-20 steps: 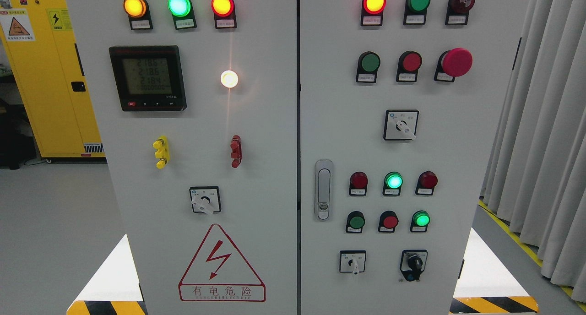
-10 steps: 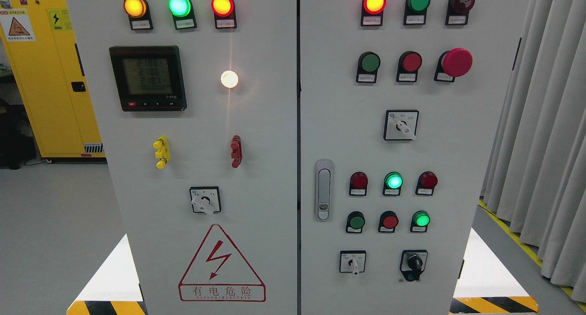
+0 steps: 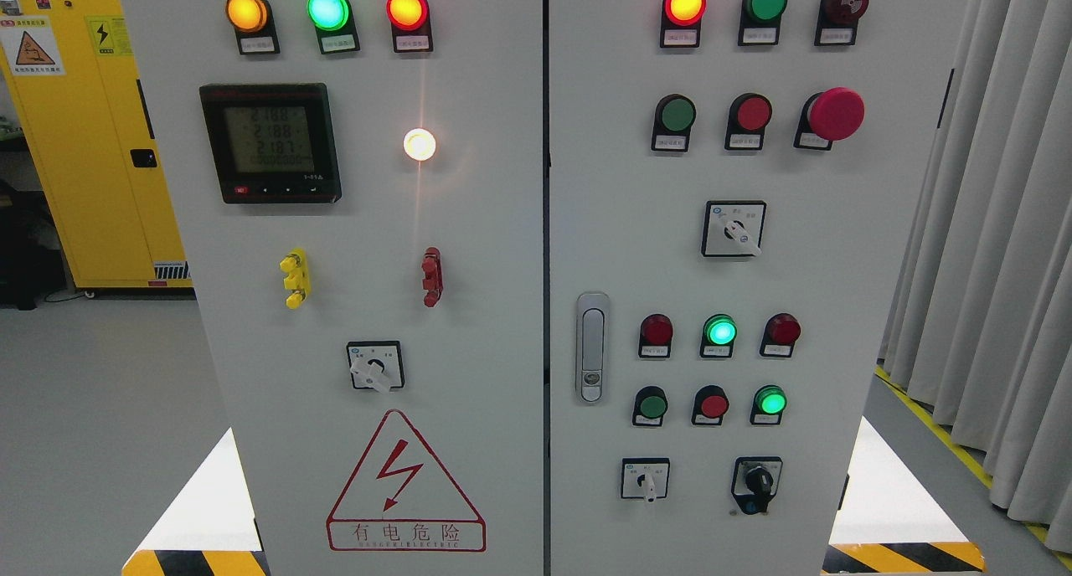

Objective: Turn on light switch 1

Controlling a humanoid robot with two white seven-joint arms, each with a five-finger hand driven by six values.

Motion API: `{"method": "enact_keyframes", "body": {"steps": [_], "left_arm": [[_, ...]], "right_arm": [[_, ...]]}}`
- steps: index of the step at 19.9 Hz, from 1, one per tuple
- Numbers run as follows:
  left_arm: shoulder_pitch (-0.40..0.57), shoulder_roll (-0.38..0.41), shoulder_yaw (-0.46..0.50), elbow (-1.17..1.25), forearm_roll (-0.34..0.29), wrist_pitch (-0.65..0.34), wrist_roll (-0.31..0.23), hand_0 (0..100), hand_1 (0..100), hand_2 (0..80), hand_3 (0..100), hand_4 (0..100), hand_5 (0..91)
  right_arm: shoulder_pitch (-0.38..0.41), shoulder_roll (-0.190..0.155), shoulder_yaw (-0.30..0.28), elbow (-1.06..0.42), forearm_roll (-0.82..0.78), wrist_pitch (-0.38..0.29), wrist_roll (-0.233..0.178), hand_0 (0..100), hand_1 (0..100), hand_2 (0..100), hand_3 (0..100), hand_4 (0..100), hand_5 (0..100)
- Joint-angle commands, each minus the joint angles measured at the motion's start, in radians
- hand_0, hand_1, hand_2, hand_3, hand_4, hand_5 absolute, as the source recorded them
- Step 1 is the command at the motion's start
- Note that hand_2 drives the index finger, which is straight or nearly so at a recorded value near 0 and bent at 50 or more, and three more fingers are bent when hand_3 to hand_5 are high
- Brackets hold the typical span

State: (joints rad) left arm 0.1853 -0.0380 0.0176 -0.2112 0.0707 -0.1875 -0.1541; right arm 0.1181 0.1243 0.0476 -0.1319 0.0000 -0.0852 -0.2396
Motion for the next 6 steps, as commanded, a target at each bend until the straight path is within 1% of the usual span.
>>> {"method": "enact_keyframes", "body": {"steps": [1,4,6], "left_arm": [[-0.015,-0.008,-0.004,0.072,-0.005,0.0,0.001,13,18,0.0,0,0,0.0],[-0.021,-0.006,-0.013,0.075,-0.015,0.0,0.001,13,18,0.0,0,0,0.0],[-0.029,-0.002,-0.057,0.078,-0.017,0.002,0.001,13,18,0.0,0,0,0.0]], "right_arm": [[0.0,0.0,0.0,0.0,-0.029,0.001,0.0,0,50,4,0,0,0],[0.0,0.0,0.0,0.0,-0.029,0.001,0.0,0,50,4,0,0,0],[0.0,0.0,0.0,0.0,-0.029,0.001,0.0,0,50,4,0,0,0]]}}
